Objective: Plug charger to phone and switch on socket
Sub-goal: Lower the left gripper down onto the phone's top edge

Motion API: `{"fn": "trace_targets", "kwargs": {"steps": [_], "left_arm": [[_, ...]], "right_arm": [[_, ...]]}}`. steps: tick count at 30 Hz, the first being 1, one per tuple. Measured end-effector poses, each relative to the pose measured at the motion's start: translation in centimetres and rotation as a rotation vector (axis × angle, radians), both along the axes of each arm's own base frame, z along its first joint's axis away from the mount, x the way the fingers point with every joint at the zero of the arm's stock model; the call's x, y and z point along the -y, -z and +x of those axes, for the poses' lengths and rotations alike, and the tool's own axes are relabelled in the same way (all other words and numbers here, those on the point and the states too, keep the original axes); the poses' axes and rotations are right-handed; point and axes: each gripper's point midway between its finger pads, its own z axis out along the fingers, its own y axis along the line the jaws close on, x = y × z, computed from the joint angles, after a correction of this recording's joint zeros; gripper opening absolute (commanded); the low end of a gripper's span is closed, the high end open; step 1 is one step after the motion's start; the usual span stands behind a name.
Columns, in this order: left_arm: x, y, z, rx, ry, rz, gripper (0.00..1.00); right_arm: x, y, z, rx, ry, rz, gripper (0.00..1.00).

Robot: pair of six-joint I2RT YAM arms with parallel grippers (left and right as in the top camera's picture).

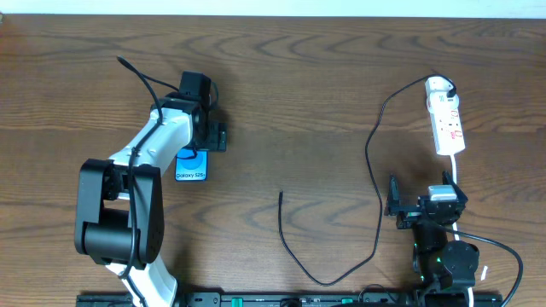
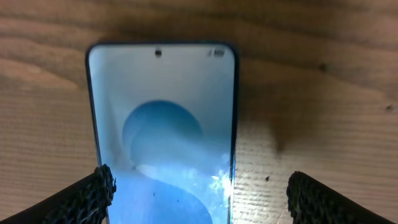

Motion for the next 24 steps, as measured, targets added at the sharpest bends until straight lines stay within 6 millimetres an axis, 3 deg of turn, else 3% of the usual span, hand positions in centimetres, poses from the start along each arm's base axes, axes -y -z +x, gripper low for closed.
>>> {"fn": "trace_targets", "kwargs": {"steps": [13, 20, 24], "left_arm": [[-0.5, 0.0, 0.0, 0.001, -0.009, 0.015, 0.91], [-3.0, 0.2, -0.6, -0.03, -0.074, 0.014, 0.91], [-3.3, 0.3, -0.8, -0.043, -0.082, -0.014, 0.91]], "right_arm": [[0.0, 0.0, 0.0, 0.0, 0.0, 0.0, 0.99], [0.0, 0.0, 0.0, 0.0, 0.0, 0.0, 0.99], [0.0, 0.0, 0.0, 0.0, 0.0, 0.0, 0.99]]}}
